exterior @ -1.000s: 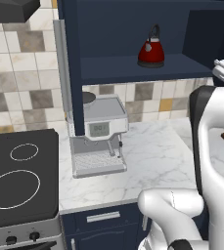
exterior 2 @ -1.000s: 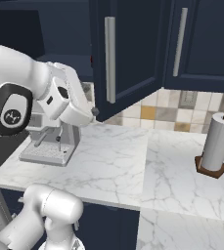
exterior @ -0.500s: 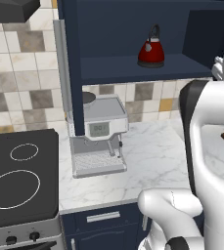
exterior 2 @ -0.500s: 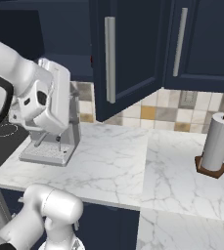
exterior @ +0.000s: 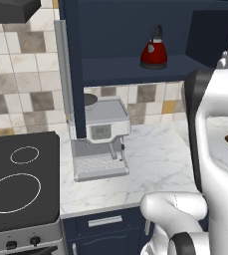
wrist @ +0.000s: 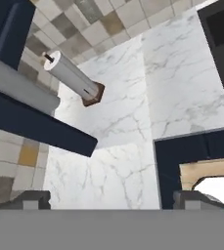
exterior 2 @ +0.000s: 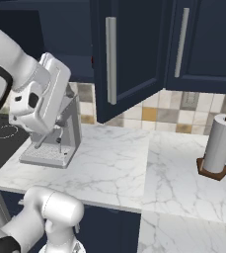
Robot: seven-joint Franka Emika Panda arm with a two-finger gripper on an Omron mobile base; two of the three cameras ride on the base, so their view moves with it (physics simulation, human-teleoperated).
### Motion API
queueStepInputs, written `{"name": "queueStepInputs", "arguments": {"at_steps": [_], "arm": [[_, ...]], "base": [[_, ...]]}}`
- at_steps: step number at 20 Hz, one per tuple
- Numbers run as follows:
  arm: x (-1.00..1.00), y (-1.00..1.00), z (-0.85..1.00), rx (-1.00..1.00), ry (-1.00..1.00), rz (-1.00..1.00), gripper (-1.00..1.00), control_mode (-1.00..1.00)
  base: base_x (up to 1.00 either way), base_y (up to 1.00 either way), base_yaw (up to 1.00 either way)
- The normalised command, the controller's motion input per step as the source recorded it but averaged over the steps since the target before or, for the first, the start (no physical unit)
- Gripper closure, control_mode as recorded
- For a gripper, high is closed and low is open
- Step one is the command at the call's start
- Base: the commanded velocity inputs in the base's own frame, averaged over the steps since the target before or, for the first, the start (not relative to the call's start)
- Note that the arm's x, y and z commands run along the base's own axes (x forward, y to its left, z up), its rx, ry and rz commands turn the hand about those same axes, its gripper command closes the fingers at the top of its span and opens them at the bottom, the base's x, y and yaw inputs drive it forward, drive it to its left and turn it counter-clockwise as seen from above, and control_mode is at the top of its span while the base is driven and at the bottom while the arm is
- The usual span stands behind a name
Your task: Open the cabinet, pick the kettle from the cabinet, and place it in the sink.
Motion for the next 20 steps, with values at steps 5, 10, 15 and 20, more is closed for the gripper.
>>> {"name": "queueStepInputs", "arguments": {"at_steps": [5,10,15,20], "arm": [[0.33,0.18,-0.18,0.13,-0.19,-0.23,-1.00,-1.00],[0.34,0.07,-0.15,0.08,-0.23,-0.20,-1.00,-1.00],[0.37,0.00,-0.13,0.01,-0.23,-0.15,-1.00,-1.00],[0.32,-0.12,-0.04,0.00,-0.16,-0.16,-1.00,-1.00]], "base": [[0.00,0.00,0.00],[0.00,0.00,0.00],[0.00,0.00,0.00],[0.00,0.00,0.00]]}}
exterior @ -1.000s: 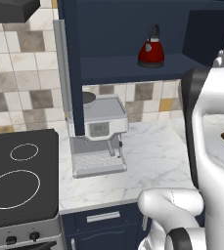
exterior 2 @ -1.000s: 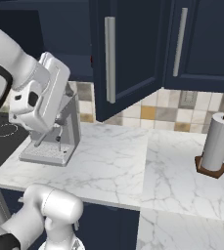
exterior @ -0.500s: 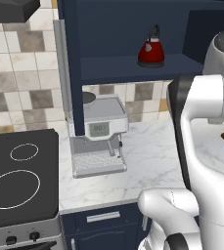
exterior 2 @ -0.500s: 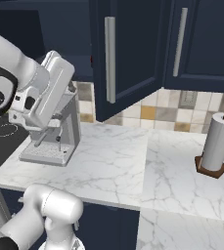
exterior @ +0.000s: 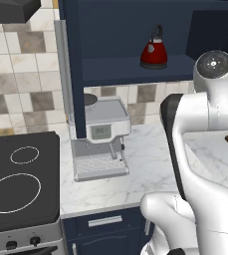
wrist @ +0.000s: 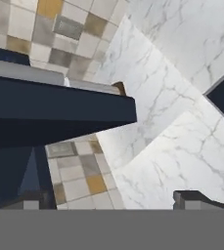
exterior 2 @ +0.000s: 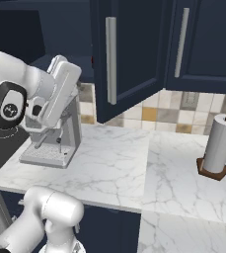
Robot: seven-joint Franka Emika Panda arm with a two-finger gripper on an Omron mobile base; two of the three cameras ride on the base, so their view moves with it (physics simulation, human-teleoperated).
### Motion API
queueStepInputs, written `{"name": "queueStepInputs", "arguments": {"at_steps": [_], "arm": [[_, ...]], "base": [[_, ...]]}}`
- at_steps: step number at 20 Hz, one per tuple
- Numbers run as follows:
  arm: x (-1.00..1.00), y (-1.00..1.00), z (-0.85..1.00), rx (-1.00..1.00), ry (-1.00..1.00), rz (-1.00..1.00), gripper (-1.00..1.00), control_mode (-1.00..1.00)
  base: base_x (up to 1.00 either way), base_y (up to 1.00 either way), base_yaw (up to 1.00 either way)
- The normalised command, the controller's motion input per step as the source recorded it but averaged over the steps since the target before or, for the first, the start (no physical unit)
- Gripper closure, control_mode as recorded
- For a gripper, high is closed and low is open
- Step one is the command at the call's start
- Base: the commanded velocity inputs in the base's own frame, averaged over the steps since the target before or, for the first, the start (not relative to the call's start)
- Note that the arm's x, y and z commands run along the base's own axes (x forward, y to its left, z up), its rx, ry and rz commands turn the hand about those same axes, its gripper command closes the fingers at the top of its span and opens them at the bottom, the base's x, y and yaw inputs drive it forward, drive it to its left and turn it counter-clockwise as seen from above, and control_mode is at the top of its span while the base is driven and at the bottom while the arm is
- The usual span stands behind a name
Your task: Open the cabinet, pick the kettle from the cabinet, and place it in the sink.
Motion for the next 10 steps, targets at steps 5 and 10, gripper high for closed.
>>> {"name": "queueStepInputs", "arguments": {"at_steps": [5,10], "arm": [[0.26,-0.16,-0.02,-0.06,-0.11,-0.15,-1.00,-1.00],[0.24,-0.17,0.00,-0.09,-0.04,-0.12,-1.00,-1.00]], "base": [[0.00,0.00,0.00],[0.00,0.00,0.00]]}}
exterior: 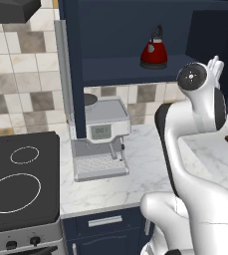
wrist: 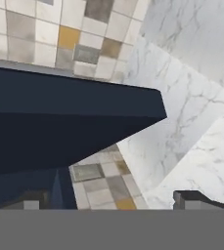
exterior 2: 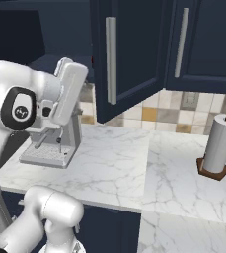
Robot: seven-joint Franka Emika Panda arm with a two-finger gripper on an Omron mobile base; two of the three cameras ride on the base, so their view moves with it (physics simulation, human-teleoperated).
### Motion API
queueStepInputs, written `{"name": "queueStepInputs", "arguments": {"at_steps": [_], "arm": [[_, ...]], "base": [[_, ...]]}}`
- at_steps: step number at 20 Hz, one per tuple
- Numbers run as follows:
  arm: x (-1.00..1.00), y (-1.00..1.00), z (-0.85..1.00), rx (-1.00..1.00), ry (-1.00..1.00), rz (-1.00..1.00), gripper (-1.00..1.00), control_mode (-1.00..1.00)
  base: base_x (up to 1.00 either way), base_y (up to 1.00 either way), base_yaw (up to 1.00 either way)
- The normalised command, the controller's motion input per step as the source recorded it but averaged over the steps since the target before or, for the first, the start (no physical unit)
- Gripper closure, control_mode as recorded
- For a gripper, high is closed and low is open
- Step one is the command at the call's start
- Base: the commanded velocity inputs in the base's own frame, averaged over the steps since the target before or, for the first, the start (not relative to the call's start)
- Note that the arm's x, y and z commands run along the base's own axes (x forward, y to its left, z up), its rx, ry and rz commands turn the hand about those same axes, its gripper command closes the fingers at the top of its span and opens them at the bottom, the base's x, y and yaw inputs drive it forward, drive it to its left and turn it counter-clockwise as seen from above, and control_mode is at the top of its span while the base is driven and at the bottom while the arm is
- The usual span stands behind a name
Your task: Open the cabinet, pick the kettle from the cabinet, and place it in the sink.
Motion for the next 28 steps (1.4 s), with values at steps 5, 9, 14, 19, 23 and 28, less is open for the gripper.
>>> {"name": "queueStepInputs", "arguments": {"at_steps": [5,9,14,19,23,28], "arm": [[0.19,-0.21,0.00,-0.06,-0.01,-0.08,-1.00,-1.00],[0.15,-0.24,0.00,-0.03,0.00,-0.06,-1.00,-1.00],[0.09,-0.29,0.00,-0.01,0.00,-0.05,-1.00,-1.00],[0.01,-0.32,0.00,0.00,0.00,-0.05,-1.00,-1.00],[0.00,-0.33,-0.01,0.00,0.00,-0.06,-1.00,-1.00],[0.00,-0.35,-0.02,-0.01,0.00,-0.07,-1.00,-1.00]], "base": [[0.00,0.00,0.00],[0.00,0.00,0.00],[0.00,0.00,0.00],[0.00,0.00,0.00],[0.00,0.00,0.00],[0.00,0.00,0.00]]}}
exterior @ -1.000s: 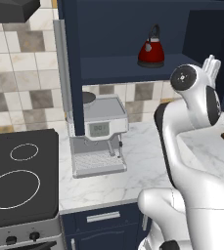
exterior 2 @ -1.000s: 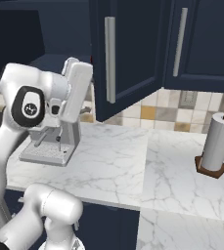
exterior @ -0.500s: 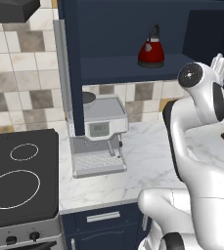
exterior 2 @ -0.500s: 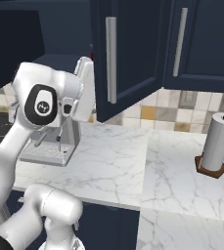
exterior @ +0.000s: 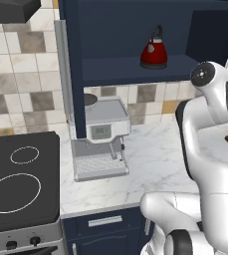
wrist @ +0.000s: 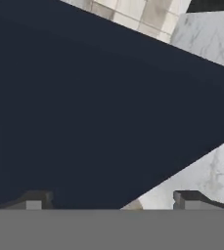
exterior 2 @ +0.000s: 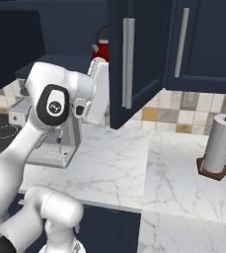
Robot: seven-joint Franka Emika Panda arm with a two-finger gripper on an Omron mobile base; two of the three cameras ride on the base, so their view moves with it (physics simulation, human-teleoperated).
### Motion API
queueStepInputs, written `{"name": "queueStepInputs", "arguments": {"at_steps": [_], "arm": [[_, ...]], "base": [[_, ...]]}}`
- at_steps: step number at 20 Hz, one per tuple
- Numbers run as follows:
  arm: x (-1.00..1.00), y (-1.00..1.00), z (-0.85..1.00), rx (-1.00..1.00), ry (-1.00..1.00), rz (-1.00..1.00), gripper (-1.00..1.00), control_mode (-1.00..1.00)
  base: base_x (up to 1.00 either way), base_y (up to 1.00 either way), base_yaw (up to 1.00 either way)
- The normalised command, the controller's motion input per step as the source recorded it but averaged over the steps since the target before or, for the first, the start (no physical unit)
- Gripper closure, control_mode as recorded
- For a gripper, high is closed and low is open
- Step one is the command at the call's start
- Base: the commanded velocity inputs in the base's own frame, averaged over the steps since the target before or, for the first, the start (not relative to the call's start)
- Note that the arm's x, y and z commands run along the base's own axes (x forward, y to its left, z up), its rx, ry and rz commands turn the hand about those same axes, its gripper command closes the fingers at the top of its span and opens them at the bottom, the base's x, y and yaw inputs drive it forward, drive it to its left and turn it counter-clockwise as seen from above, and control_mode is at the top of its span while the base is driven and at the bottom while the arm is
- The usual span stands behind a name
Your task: Open the cabinet, pick the kettle from the cabinet, and place it in the sink.
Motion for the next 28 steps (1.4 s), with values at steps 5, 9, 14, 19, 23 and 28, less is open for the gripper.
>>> {"name": "queueStepInputs", "arguments": {"at_steps": [5,9,14,19,23,28], "arm": [[-0.02,-0.37,-0.01,-0.01,0.00,-0.08,-1.00,-1.00],[-0.04,-0.41,0.00,-0.01,0.00,-0.09,-1.00,-1.00],[-0.03,-0.40,0.00,-0.01,0.00,-0.10,-1.00,-1.00],[-0.01,-0.40,0.00,-0.01,0.00,-0.10,-1.00,-1.00],[0.00,-0.40,-0.01,0.00,0.00,-0.10,-1.00,-1.00],[0.00,-0.40,-0.02,-0.01,0.00,-0.10,-1.00,-1.00]], "base": [[0.00,0.00,0.00],[0.00,0.00,0.00],[0.00,0.00,0.00],[0.00,0.00,0.00],[0.00,0.00,0.00],[0.00,0.00,0.00]]}}
